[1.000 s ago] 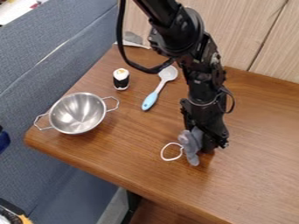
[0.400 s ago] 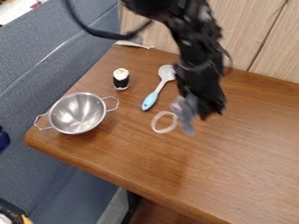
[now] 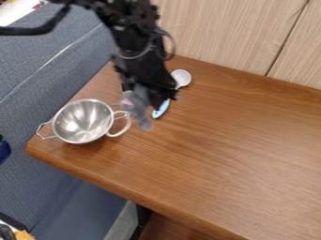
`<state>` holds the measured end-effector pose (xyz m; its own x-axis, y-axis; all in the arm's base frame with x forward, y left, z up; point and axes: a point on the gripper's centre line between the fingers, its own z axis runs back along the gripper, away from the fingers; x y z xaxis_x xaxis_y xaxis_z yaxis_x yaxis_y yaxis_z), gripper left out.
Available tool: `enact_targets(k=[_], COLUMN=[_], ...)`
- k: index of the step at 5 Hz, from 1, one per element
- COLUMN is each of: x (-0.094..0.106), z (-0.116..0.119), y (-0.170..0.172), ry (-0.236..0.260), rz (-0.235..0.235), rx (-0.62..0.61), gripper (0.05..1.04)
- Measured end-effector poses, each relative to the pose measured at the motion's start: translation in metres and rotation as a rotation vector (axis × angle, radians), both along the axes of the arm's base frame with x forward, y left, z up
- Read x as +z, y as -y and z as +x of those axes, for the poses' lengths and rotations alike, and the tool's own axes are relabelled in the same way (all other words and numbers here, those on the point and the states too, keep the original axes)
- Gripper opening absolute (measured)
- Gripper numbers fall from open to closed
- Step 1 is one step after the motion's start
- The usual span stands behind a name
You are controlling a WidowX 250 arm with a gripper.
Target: Move the gray toy in the silver bowl
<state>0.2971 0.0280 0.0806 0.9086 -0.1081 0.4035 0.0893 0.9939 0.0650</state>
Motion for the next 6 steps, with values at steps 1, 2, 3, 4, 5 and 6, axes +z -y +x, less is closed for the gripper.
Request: enact_targets(k=[1, 2, 3, 4, 5, 6], x=[-0.004, -0.005, -0.028, -0.052, -0.061, -0.062], z=[-0.011, -0.016, -0.017, -0.009, -0.004, -0.004], y=[-0.03, -0.059, -0.069, -0.077, -0.085, -0.086], ry=[-0.018, -0.011, -0.061, -0.124, -0.144, -0.152], rz=[0.001, 0.024, 0.043, 0.052, 0.083, 0.08], rx=[0.135, 0.249, 0.32, 0.332, 0.353, 0.365], gripper=[0.571, 0.57, 0.57, 0.57, 0.57, 0.57])
